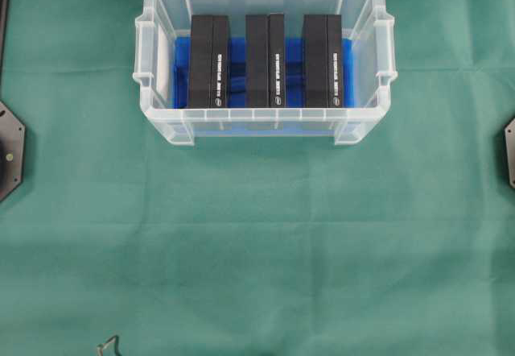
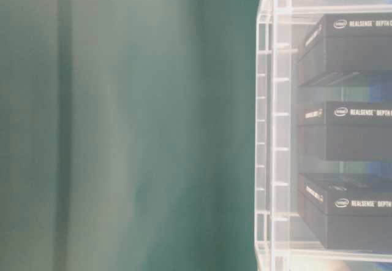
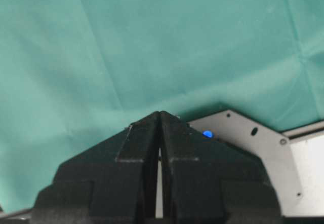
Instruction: Take the box out of the case with both arms.
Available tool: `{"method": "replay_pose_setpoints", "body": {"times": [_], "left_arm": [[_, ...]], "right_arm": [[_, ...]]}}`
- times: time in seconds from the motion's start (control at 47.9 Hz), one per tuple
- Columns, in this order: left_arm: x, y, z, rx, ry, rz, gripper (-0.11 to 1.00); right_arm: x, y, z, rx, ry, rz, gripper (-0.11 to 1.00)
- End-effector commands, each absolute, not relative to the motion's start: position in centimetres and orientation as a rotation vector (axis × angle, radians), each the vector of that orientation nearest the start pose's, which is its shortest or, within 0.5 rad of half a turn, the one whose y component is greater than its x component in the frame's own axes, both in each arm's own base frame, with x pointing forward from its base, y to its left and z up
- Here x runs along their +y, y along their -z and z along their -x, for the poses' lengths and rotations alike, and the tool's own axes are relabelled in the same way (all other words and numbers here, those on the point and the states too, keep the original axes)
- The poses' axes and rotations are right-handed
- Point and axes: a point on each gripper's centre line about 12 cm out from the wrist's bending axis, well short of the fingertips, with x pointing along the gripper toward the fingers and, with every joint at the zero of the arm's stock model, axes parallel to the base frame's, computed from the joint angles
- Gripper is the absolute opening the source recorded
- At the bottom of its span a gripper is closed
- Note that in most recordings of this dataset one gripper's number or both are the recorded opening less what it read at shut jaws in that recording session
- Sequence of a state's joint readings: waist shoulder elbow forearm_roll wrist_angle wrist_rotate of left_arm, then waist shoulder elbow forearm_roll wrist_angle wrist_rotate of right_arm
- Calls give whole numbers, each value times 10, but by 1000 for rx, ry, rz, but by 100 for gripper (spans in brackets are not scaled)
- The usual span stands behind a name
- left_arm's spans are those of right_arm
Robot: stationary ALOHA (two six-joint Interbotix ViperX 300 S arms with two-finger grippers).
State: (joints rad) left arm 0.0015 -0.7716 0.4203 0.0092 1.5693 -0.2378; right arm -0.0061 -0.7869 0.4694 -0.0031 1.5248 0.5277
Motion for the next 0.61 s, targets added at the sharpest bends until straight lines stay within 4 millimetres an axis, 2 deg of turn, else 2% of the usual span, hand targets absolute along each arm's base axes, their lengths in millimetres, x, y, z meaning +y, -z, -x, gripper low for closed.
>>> {"method": "replay_pose_setpoints", "body": {"times": [0.0,0.146,0.397,0.585], "left_arm": [[2,-383,-159,1179,-189,255,0],[3,-383,-159,1152,-333,447,0],[4,-383,-159,1068,-645,891,0],[5,-383,-159,1004,-781,1083,0]], "right_arm": [[-2,-370,-161,1161,357,-512,0],[-3,-369,-167,1136,514,-709,0],[-11,-367,-167,979,899,-1192,0],[-17,-366,-164,881,1075,-1326,0]]}}
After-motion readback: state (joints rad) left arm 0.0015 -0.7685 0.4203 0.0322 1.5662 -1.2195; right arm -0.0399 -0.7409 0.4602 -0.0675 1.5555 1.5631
